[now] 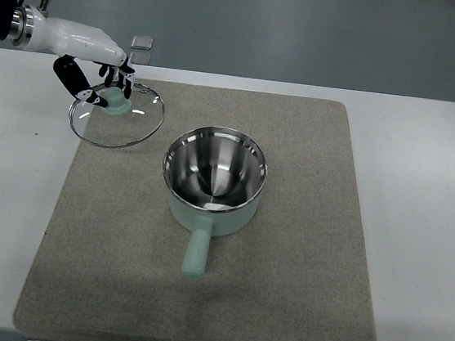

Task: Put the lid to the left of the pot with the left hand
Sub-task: 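Lower the held lid onto the mat beside the pot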

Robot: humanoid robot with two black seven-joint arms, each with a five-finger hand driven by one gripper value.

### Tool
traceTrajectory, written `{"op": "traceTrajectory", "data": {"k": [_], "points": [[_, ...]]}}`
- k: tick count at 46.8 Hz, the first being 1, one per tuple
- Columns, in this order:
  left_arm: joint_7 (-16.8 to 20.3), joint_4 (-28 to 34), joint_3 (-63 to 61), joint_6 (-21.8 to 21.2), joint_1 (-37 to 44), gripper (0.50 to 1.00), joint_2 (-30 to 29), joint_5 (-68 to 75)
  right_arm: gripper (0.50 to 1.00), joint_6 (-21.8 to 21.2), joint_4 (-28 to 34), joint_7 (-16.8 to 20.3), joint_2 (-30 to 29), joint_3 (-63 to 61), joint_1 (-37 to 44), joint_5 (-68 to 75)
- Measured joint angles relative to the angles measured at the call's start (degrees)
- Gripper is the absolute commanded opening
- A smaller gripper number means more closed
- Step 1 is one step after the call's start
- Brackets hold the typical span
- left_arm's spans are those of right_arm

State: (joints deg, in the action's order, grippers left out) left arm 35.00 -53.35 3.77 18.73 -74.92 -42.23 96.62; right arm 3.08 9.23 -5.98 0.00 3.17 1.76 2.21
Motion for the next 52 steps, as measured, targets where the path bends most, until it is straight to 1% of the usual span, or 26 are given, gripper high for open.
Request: {"op": "traceTrajectory", "data": {"k": [6,15,35,43,52], "points": [[0.0,0.0,-0.1,-0.4,1.4,0.5,0.0,0.0,0.924,0.0,0.0,0.0,0.0,0.0,0.0,0.0],[0.0,0.4,-0.1,-3.2,3.0,0.5,0.4,0.0,0.923,0.0,0.0,0.0,0.0,0.0,0.0,0.0],[0.0,1.5,-0.2,-3.9,4.3,0.5,1.0,-2.8,0.924,0.0,0.0,0.0,0.0,0.0,0.0,0.0],[0.0,2.3,-0.8,-6.2,4.4,0.5,1.0,-2.4,0.924,0.0,0.0,0.0,0.0,0.0,0.0,0.0],[0.0,3.0,-0.8,-6.4,5.2,0.5,1.1,-2.4,0.924,0.0,0.0,0.0,0.0,0.0,0.0,0.0]]}}
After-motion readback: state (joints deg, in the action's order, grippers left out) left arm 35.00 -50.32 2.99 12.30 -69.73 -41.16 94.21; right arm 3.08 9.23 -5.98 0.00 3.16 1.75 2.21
